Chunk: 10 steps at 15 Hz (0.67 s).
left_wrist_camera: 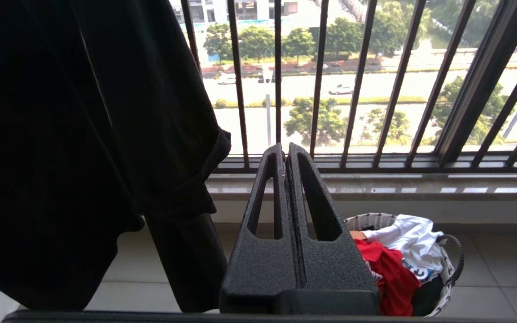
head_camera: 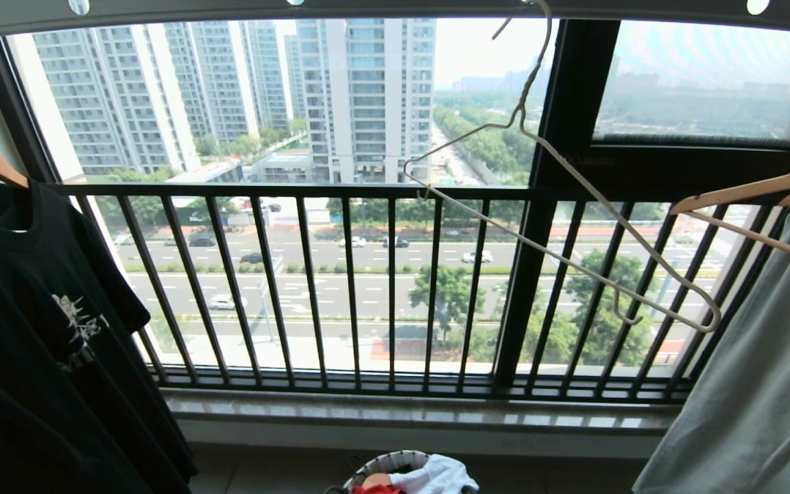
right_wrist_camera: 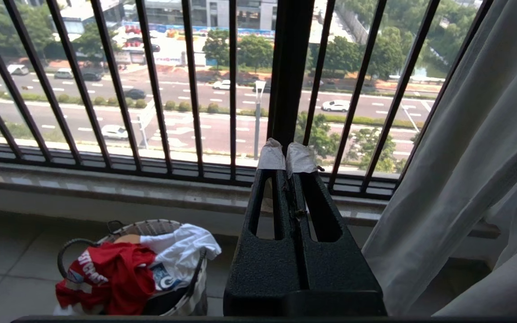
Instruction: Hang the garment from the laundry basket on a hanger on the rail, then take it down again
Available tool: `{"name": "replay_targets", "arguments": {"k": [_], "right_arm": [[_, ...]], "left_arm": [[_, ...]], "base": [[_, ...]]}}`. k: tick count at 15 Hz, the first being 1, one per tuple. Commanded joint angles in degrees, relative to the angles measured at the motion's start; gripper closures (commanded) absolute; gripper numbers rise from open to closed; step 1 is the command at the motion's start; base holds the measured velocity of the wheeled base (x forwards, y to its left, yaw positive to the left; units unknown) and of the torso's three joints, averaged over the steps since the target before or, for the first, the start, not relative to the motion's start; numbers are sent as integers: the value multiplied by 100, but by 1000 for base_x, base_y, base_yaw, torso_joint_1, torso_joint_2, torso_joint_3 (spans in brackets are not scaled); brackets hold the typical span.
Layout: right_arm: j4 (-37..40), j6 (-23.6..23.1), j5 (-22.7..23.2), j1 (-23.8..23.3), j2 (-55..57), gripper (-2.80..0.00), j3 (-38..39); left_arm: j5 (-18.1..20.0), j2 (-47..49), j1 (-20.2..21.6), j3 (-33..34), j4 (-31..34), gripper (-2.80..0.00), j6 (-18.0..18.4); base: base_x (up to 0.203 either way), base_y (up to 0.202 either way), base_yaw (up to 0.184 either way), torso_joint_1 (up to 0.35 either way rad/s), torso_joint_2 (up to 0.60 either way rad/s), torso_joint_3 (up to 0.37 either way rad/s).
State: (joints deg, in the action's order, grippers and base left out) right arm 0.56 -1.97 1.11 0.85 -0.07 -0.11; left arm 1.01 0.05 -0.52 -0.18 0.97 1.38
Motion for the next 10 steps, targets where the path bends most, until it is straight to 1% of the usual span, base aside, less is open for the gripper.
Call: {"name": "replay_targets", "arguments": {"k": [1, 10], "right_arm": [[-64, 135, -23, 3, 7, 0, 11], [-64, 135, -23, 3, 16, 0, 11]], "left_arm": [[4, 4, 0, 1, -1, 0, -24], [-3, 4, 0, 1, -1, 0, -24]], "base": [[0, 0, 0, 0, 0, 0], [0, 0, 0, 0, 0, 0]]}}
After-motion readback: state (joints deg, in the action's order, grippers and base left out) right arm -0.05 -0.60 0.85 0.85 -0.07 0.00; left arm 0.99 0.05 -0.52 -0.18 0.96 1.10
